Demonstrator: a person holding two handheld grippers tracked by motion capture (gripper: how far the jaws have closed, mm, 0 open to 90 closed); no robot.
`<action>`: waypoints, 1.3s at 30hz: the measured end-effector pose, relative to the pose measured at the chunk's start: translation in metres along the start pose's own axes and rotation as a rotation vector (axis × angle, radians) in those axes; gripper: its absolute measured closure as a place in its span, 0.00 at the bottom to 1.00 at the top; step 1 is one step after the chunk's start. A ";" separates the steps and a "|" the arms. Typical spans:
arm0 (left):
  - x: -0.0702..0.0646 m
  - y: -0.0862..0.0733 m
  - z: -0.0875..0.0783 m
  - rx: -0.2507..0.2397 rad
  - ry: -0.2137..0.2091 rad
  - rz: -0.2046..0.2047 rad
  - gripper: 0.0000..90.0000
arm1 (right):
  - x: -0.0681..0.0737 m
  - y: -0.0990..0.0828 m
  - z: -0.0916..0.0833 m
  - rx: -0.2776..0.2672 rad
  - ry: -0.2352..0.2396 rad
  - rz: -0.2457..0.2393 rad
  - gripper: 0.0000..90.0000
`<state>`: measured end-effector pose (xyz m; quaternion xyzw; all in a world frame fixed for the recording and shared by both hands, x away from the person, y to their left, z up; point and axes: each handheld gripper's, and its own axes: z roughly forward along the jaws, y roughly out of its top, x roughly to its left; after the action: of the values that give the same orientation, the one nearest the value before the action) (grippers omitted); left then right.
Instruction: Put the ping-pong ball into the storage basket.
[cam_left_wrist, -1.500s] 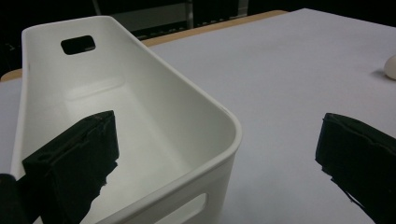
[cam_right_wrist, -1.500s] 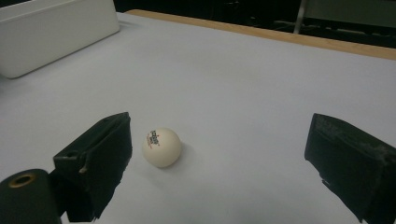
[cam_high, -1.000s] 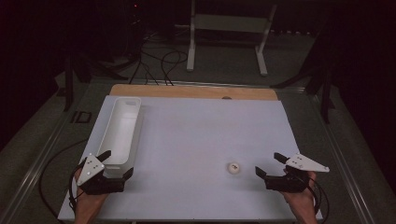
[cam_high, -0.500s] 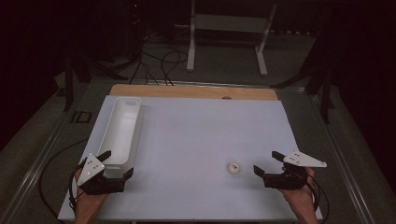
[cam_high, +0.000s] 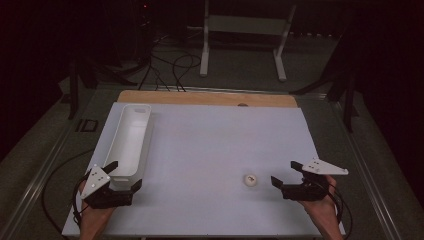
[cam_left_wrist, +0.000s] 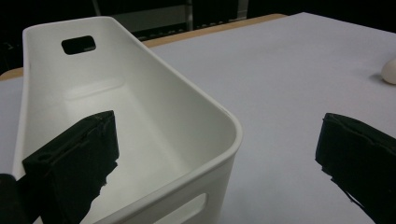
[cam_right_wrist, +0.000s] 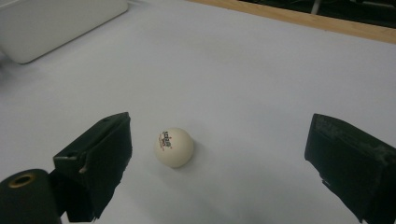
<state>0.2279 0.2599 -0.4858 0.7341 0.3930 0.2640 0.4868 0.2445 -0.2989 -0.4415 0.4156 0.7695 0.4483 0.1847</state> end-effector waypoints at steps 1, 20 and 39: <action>0.000 0.000 0.000 0.000 0.000 0.000 0.00 | 0.000 0.000 0.000 0.002 0.000 0.002 0.08; -0.003 0.000 0.003 0.011 -0.007 0.011 0.00 | 0.003 0.006 0.010 0.057 0.036 -0.016 0.08; -0.003 0.000 0.003 0.017 -0.008 0.014 0.00 | 0.008 0.011 0.021 0.125 0.055 -0.052 0.08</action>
<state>0.2285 0.2559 -0.4874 0.7420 0.3880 0.2613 0.4802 0.2589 -0.2788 -0.4423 0.3937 0.8114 0.4058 0.1485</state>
